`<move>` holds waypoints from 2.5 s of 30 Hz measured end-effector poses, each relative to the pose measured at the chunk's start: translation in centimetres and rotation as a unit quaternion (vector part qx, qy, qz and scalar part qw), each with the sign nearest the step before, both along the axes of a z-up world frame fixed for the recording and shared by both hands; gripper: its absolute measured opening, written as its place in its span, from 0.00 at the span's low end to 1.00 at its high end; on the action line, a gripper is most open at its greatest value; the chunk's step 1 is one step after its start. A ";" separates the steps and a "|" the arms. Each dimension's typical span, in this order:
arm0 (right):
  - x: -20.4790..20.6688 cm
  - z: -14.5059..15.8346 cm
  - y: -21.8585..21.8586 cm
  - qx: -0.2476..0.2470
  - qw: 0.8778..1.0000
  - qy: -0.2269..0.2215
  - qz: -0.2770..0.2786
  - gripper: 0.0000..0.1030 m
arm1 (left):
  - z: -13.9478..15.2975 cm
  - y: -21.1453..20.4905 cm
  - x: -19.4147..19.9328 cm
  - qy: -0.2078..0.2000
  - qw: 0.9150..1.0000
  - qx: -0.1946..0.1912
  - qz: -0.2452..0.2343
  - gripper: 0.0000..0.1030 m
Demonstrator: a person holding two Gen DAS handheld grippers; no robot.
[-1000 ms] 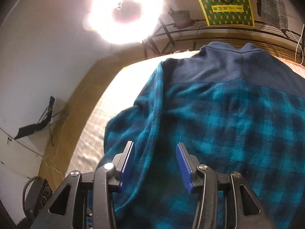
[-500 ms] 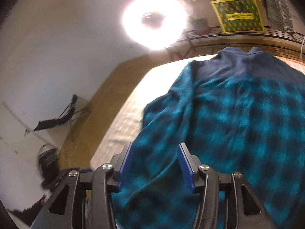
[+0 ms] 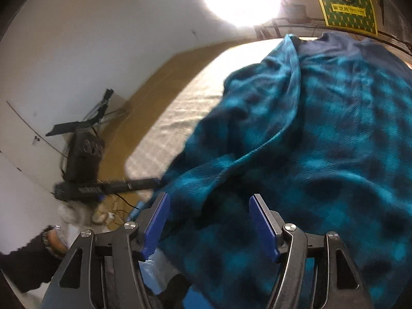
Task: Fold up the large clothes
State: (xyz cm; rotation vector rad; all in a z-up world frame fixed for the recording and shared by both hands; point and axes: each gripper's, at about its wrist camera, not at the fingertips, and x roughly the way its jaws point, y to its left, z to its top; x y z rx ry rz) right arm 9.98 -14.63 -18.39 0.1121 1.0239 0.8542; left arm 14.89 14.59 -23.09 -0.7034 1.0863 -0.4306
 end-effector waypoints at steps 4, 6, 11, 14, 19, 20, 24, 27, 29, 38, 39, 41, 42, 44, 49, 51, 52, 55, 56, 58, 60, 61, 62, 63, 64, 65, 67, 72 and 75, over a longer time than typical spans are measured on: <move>0.6 -1.6 0.7 0.011 1.000 0.001 -0.002 0.66 | -0.6 -1.6 3.6 0.010 1.000 -0.021 -0.007 0.33; 0.7 -2.0 0.8 0.019 1.000 -0.002 -0.002 0.66 | -0.6 -2.8 5.2 0.004 1.000 -0.001 -0.018 0.27; 0.9 -2.4 2.3 0.013 1.000 0.003 0.028 0.34 | 0.2 -2.6 6.8 -0.004 1.000 -0.014 0.000 0.02; 0.3 -1.1 3.2 0.021 0.999 0.008 0.049 0.08 | 2.1 -1.1 7.1 -0.031 0.999 0.001 0.023 0.02; 0.0 2.1 2.4 0.111 0.992 0.004 0.056 0.56 | 2.4 0.6 9.2 -0.031 0.998 0.046 0.038 0.02; -0.1 2.0 2.5 0.100 0.994 -0.011 0.050 0.67 | 2.2 0.6 9.5 -0.029 0.997 0.061 0.036 0.02; -0.2 0.0 3.6 0.046 0.997 -0.019 0.053 0.74 | 1.2 -0.1 10.0 -0.023 0.995 0.093 0.028 0.02; -0.6 -2.2 4.7 0.006 0.997 -0.003 0.083 0.54 | 0.8 0.0 9.6 -0.026 0.995 0.091 0.029 0.02; -1.7 -3.2 5.6 -0.007 0.994 0.009 0.108 0.50 | 0.8 0.1 9.7 -0.027 0.995 0.093 0.025 0.02; -5.4 -2.0 6.0 0.032 0.993 0.041 0.110 0.04 | 1.8 0.0 9.4 -0.040 0.995 0.094 0.011 0.02; -6.2 -0.9 5.2 0.061 0.991 0.043 0.109 0.04 | 1.9 -0.1 9.3 -0.042 0.994 0.097 0.008 0.02; -8.4 1.2 3.4 0.110 0.987 0.040 0.107 0.04 | 1.7 -0.5 9.1 -0.042 0.994 0.105 0.000 0.02; -9.1 1.5 3.1 0.118 0.987 0.043 0.104 0.04 | 1.4 -0.7 9.1 -0.039 0.993 0.110 -0.003 0.02; -10.3 1.0 3.0 0.094 0.990 0.047 0.096 0.04 | 0.8 -1.2 9.0 -0.035 0.992 0.121 -0.009 0.02; -11.6 -1.1 4.7 0.009 0.987 0.079 0.139 0.13 | 0.7 -0.7 7.9 -0.028 0.992 0.126 -0.004 0.04; -11.7 -0.5 5.0 -0.030 0.987 0.058 0.148 0.34 | 1.4 0.5 6.8 -0.029 0.991 0.130 0.006 0.10; -11.4 -0.2 4.9 -0.037 0.987 0.048 0.148 0.40 | 1.9 1.2 5.6 -0.036 0.991 0.132 0.012 0.13; -10.9 2.4 3.4 -0.026 0.989 0.023 0.145 0.40 | 2.5 2.7 2.0 -0.043 0.993 0.110 0.024 0.14; -10.5 3.1 3.0 -0.024 0.990 0.015 0.140 0.41 | 2.4 2.9 0.5 -0.040 0.994 0.097 0.022 0.14; -9.1 3.4 1.6 -0.018 0.992 0.004 0.122 0.53 | 1.8 2.7 -2.5 -0.031 0.995 0.095 0.014 0.14; -6.7 3.5 0.7 -0.009 0.996 0.010 0.087 0.56 | 0.7 2.0 -5.2 -0.015 0.995 0.099 0.004 0.14; -4.8 3.0 0.4 -0.001 0.998 0.020 0.065 0.56 | 0.3 1.9 -5.9 -0.007 0.996 0.094 0.002 0.14; -3.2 2.3 0.2 0.002 0.998 0.030 0.046 0.56 | -0.3 1.5 -6.7 0.003 0.996 0.086 -0.001 0.14; -2.0 1.7 0.6 0.004 0.999 0.037 0.032 0.56 | -0.9 0.8 -7.5 0.013 0.997 0.079 -0.010 0.14; -0.5 1.0 0.7 0.007 0.999 0.048 0.015 0.56 | -1.1 0.2 -8.0 0.014 0.997 0.079 -0.017 0.14; 1.4 0.0 0.9 0.011 0.998 0.062 -0.005 0.56 | -1.2 -0.2 -8.3 0.013 0.996 0.081 -0.020 0.14; 3.6 -1.4 1.2 0.022 0.996 0.082 -0.033 0.55 | -1.3 -1.1 -8.9 0.010 0.996 0.088 -0.026 0.14; 7.6 -3.9 3.4 0.009 0.992 0.099 -0.074 0.39 | -1.3 -2.0 -9.3 0.001 0.993 0.112 -0.026 0.14; 8.4 -3.9 4.0 0.010 0.992 0.093 -0.083 0.03 | -1.1 -2.5 -9.4 -0.010 0.993 0.111 -0.032 0.06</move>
